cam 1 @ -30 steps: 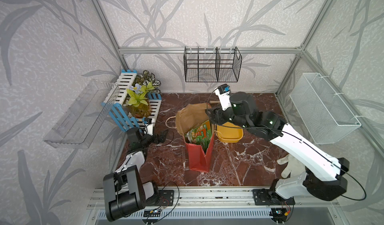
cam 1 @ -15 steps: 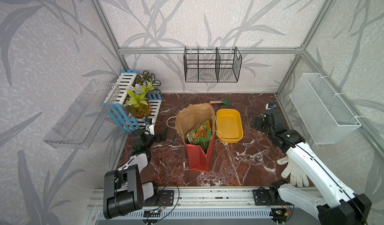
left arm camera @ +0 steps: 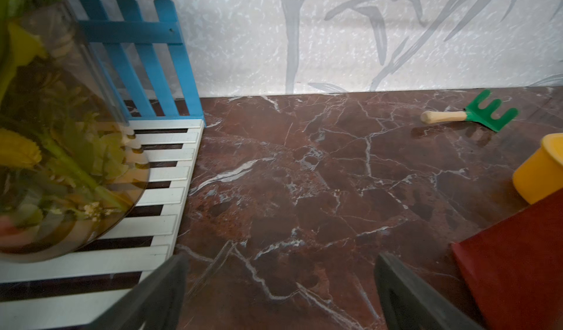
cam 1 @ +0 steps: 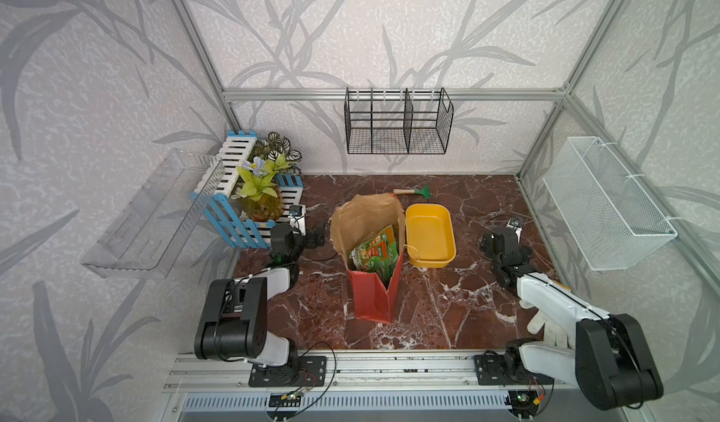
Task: Place the condiment packets inside the bag
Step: Reset both arms
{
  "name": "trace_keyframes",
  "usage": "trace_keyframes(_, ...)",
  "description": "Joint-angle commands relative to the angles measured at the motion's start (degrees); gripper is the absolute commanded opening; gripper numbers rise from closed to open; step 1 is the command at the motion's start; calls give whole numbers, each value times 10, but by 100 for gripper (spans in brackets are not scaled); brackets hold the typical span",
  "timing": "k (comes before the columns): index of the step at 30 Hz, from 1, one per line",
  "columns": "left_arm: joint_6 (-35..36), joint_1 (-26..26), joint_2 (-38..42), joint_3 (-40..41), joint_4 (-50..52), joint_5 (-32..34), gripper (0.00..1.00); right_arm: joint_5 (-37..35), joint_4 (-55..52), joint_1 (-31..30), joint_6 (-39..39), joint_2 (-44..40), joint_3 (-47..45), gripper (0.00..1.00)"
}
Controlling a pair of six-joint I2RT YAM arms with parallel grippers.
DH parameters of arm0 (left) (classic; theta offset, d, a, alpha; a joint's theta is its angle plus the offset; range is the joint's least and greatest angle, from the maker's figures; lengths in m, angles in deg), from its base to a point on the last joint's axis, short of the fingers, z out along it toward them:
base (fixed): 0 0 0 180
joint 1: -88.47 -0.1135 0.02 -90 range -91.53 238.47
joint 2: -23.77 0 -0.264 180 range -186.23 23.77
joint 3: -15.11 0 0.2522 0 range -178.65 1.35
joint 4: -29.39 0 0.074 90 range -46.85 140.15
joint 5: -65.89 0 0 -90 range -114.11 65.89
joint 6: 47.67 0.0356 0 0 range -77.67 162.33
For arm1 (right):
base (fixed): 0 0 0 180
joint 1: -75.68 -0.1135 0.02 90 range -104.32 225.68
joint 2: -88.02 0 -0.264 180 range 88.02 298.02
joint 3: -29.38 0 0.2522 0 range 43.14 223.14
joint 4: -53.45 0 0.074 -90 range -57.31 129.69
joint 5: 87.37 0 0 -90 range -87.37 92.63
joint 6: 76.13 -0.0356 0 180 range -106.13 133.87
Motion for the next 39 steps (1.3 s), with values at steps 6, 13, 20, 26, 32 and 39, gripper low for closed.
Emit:
trace_keyframes(6, -5, 0, -5, 89, -175, 51, 100, 71, 310, 8, 124, 49, -92, 99)
trace_keyframes(13, -17, 9, -22, 188, -368, 113, 100, 130, 496, 9, 175, 116, -148, 99)
trace_keyframes(20, -24, 14, -20, 148, -292, 143, 100, 166, 553, 10, 194, 191, -137, 99)
trace_keyframes(26, -13, 25, -21, 141, -277, 141, 100, 253, 347, 74, 145, 169, -49, 99)
trace_keyframes(32, -12, 25, -21, 141, -278, 142, 100, 273, 348, 83, 137, 168, -50, 99)
trace_keyframes(39, -12, 25, -21, 142, -278, 141, 100, 272, 349, 82, 137, 167, -51, 99)
